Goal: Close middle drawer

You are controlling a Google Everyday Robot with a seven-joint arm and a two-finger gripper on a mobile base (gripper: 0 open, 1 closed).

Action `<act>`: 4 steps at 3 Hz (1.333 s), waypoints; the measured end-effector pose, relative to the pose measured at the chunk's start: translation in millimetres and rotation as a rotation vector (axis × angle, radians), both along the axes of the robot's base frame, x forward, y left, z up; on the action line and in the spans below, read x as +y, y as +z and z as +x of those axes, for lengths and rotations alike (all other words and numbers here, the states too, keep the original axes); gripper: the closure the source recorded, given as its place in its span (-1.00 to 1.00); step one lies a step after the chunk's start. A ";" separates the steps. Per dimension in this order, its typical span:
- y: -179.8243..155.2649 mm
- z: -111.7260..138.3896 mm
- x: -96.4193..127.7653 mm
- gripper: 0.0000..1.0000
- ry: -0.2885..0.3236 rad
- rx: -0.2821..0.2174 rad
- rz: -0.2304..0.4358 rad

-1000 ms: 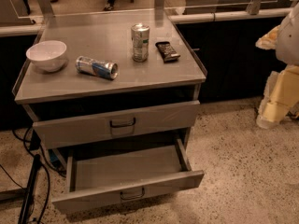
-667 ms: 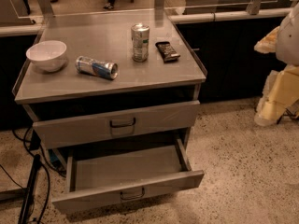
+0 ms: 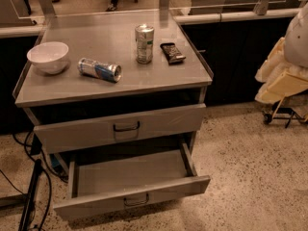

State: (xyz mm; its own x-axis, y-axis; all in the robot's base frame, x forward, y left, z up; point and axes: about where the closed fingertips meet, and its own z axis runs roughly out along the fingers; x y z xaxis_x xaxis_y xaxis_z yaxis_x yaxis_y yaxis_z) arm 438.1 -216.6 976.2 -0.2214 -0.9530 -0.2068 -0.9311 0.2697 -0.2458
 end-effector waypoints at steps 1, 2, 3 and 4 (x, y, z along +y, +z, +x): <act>0.0 0.0 0.0 0.64 0.000 0.000 0.000; 0.0 0.0 0.0 1.00 0.000 0.000 0.000; 0.0 0.0 0.0 1.00 0.000 0.000 0.000; -15.2 -7.2 0.8 1.00 -0.013 -0.001 0.017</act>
Offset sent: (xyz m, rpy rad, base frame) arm 0.0000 0.0000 0.0000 0.0000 0.0000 0.0000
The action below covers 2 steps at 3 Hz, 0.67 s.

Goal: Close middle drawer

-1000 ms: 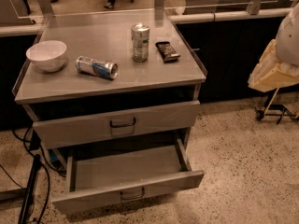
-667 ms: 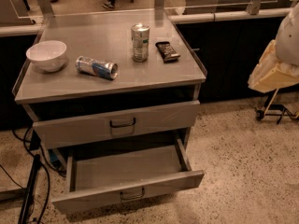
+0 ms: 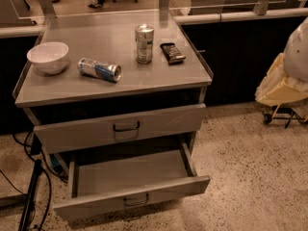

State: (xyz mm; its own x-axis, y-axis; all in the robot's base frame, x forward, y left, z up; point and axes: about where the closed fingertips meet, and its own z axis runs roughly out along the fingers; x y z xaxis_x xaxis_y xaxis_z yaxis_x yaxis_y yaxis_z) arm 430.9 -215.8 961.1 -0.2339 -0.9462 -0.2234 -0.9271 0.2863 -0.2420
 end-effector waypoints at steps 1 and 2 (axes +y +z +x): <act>-38.1 -19.2 5.7 1.00 -0.036 0.013 0.040; -123.7 -44.7 14.2 1.00 -0.045 0.126 0.060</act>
Offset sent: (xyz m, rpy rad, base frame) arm -0.0592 0.0288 -0.2127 0.1112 0.2379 -0.0492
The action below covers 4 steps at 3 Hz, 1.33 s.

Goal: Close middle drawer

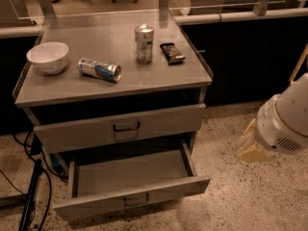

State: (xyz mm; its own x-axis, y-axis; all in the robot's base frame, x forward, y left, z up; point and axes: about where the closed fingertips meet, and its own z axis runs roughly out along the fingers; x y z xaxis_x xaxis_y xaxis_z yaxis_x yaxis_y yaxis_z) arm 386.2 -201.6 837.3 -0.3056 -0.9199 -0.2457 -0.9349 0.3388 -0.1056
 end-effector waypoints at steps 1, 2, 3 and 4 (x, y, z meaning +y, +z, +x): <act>0.5 0.3 0.1 1.00 0.000 -0.001 0.000; -8.3 -0.7 2.6 1.00 -0.008 0.020 0.008; -45.5 0.8 12.9 1.00 -0.006 0.035 0.048; -85.4 17.4 28.9 1.00 0.011 0.026 0.076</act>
Offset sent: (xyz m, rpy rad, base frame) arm -0.0013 0.0054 -0.0224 0.0205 0.0550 -0.0233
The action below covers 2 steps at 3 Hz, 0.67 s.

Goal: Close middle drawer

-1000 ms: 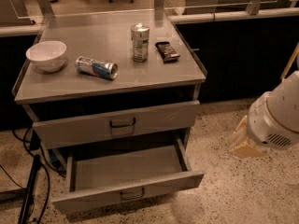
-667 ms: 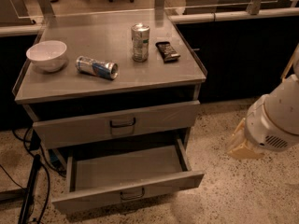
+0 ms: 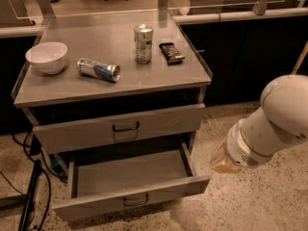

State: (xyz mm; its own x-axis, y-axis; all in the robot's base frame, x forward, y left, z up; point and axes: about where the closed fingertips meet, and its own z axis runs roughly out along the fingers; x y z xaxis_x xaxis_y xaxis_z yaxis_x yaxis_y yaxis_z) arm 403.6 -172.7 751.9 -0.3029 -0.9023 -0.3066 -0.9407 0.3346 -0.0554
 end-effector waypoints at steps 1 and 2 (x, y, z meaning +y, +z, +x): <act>-39.5 15.3 19.2 1.00 0.015 0.036 0.021; -39.5 15.3 19.2 1.00 0.015 0.036 0.021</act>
Offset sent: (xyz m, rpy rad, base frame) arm 0.0121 0.0138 -0.0300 0.0153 0.0196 0.0130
